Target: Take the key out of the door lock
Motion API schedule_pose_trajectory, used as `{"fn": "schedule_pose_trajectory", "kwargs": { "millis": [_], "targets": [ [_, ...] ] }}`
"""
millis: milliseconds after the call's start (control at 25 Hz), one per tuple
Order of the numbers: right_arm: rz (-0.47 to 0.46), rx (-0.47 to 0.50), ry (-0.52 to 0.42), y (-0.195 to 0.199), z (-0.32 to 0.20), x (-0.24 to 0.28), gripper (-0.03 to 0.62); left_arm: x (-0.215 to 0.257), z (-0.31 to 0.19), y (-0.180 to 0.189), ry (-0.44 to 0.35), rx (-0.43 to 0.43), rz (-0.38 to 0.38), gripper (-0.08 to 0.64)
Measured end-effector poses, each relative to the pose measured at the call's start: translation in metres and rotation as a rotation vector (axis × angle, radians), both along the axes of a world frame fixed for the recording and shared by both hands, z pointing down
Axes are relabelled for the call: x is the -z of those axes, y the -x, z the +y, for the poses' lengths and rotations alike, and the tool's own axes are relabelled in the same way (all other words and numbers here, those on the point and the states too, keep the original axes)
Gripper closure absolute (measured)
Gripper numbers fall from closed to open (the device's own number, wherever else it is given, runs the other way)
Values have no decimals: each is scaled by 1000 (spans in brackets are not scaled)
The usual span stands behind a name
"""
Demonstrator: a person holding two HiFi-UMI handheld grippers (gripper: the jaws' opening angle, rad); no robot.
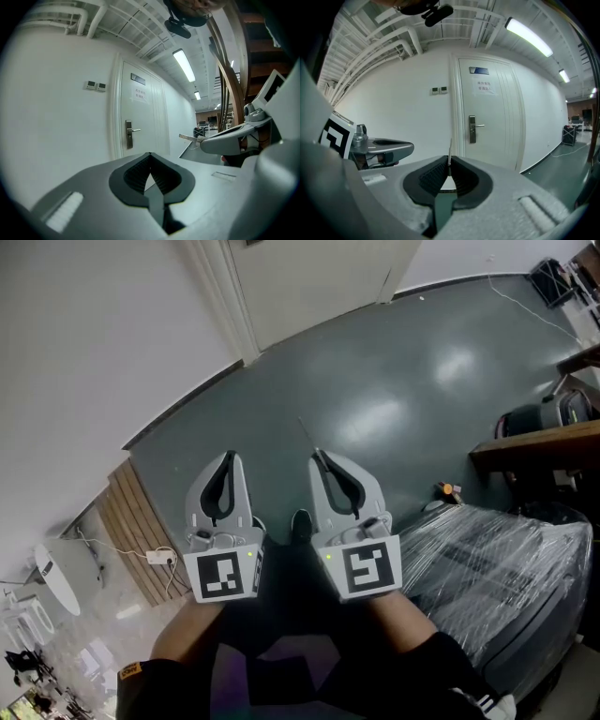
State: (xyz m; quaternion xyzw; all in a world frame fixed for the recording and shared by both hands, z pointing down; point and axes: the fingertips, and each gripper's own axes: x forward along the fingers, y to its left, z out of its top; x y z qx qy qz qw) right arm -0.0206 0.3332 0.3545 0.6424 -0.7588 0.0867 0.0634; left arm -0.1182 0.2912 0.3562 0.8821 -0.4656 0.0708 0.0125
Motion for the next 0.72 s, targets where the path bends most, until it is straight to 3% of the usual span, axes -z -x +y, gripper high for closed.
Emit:
{"fn": "schedule_pose_trajectory", "kwargs": {
  "millis": [280, 720],
  "targets": [
    [31, 36, 37, 20, 4, -13, 578, -20, 11, 17, 43, 19, 18, 541],
    [8, 17, 36, 18, 18, -11, 578, -16, 23, 22, 31, 24, 35, 541]
  ]
}}
